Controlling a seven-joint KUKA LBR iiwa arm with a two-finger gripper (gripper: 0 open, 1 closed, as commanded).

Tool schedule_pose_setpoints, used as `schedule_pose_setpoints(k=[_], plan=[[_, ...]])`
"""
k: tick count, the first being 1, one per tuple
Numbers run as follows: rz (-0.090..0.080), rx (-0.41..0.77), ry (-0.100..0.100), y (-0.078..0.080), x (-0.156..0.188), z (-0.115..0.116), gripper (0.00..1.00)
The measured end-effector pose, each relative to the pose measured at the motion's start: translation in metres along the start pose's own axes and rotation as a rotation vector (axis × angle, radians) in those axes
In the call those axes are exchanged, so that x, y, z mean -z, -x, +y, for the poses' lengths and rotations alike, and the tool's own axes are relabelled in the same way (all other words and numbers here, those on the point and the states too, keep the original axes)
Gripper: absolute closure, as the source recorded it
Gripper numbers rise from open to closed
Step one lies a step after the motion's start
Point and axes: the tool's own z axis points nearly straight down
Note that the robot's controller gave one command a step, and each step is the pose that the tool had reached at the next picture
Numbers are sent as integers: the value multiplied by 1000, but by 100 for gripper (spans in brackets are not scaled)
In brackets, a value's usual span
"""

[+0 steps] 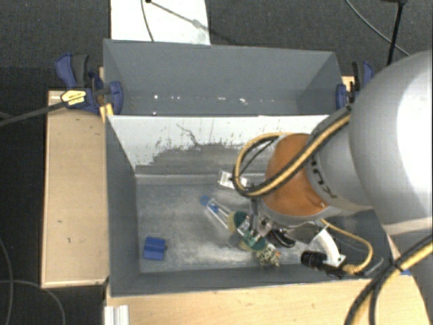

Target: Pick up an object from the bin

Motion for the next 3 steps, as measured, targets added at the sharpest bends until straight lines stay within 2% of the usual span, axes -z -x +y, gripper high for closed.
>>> schedule_pose_setpoints(k=[1, 3], plan=[[-4, 3, 5, 0, 45, 1, 100], [-4, 14, 4, 2, 94, 1, 100]])
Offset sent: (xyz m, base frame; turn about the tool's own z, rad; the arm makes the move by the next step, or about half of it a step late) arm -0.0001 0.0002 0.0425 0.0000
